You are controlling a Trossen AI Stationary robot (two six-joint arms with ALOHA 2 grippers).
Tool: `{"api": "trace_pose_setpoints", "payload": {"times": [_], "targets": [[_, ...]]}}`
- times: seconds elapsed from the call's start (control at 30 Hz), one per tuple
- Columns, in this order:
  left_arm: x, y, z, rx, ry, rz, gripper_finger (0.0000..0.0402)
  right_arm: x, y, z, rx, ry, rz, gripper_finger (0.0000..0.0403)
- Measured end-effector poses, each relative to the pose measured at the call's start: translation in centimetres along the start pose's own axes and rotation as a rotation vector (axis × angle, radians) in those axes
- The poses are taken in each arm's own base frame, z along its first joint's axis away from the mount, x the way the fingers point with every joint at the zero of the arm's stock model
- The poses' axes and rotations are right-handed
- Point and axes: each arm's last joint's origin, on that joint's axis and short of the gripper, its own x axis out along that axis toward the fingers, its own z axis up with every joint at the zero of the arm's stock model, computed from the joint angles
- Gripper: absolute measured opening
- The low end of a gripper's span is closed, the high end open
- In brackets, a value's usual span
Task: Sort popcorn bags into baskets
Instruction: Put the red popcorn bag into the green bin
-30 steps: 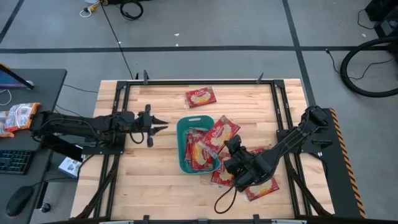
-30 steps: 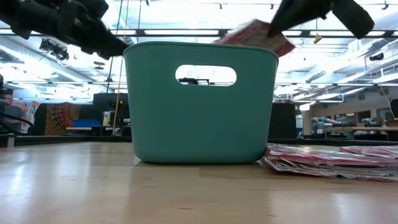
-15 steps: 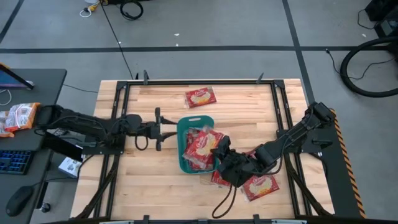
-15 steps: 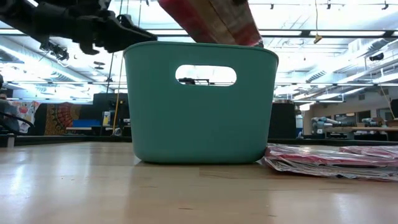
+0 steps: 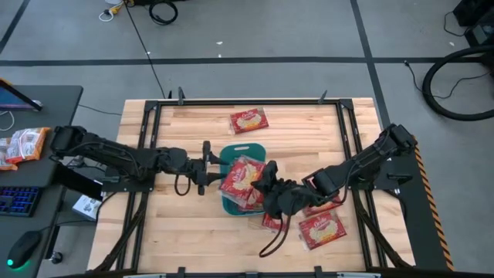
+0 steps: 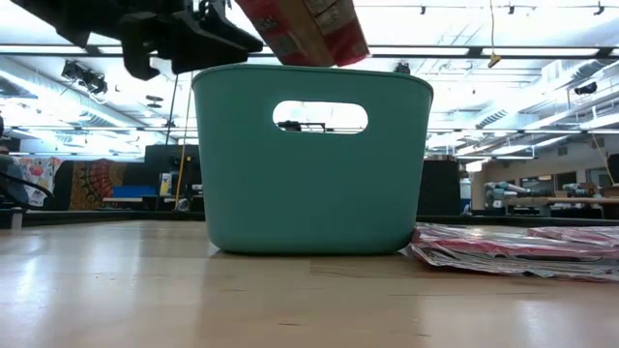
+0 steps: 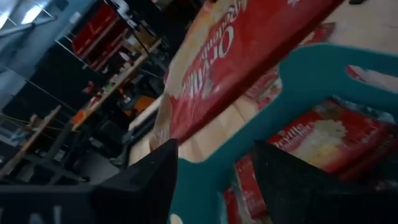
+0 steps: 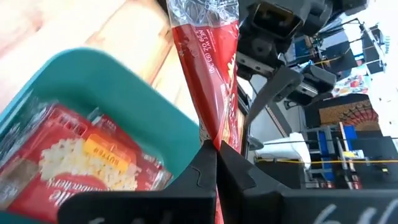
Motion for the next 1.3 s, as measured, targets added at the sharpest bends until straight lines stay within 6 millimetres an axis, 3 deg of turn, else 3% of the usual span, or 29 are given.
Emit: {"api": "trace_pose_setpoints", "payload": {"times": [0.47,0.93,1.13,1.3], "targets": [[0.2,0.1,1.1,0.062,-0.105,0.047,0.0200,1.1,-2.4,0.5,0.102,-0.162,-0.012,0.0003],[0.1,0.3,1.6,0.005,-0.159,0.055,0.0041,1.7,-3.0,0.2,0.196,-0.194,0.018,0.0011],[0.1,0.3,1.6,-0.047,-0.156,0.057,0.0033,1.7,-3.2,0.1,0.292,-0.137,-0.049,0.0042],[0.1,0.3,1.4,-0.067,-0.132,0.060,0.0034,0.5,-3.5,-0.1,0.322,-0.094,-0.105,0.0099]]}}
